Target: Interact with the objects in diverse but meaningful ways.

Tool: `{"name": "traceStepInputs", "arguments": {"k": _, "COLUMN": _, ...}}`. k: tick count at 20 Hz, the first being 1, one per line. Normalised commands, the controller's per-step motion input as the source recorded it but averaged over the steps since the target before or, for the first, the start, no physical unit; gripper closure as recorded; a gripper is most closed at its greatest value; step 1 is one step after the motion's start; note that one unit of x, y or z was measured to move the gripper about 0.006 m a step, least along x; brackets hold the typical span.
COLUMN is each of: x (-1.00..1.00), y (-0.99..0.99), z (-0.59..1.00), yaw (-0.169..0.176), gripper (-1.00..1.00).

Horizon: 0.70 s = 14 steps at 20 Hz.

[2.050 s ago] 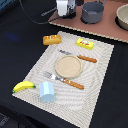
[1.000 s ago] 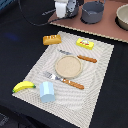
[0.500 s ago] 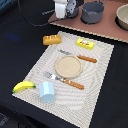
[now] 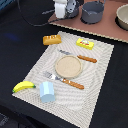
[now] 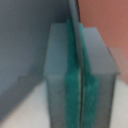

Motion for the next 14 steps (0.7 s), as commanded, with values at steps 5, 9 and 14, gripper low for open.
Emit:
{"name": "traceStepInputs", "arguments": {"k": 5, "x": -0.19, "y": 0.0, "z": 0.06, "yaw": 0.01, "gripper": -1.0}}
{"name": "traceStepInputs", "arguments": {"k": 9, "x": -0.12, "y": 0.08, "z": 0.71, "yaw": 0.007, "gripper": -1.0}}
{"name": "traceStepInputs", "arguments": {"k": 14, "x": -0.07, "y": 0.2, "z": 1.0, "yaw": 0.0, "gripper": -1.0}}
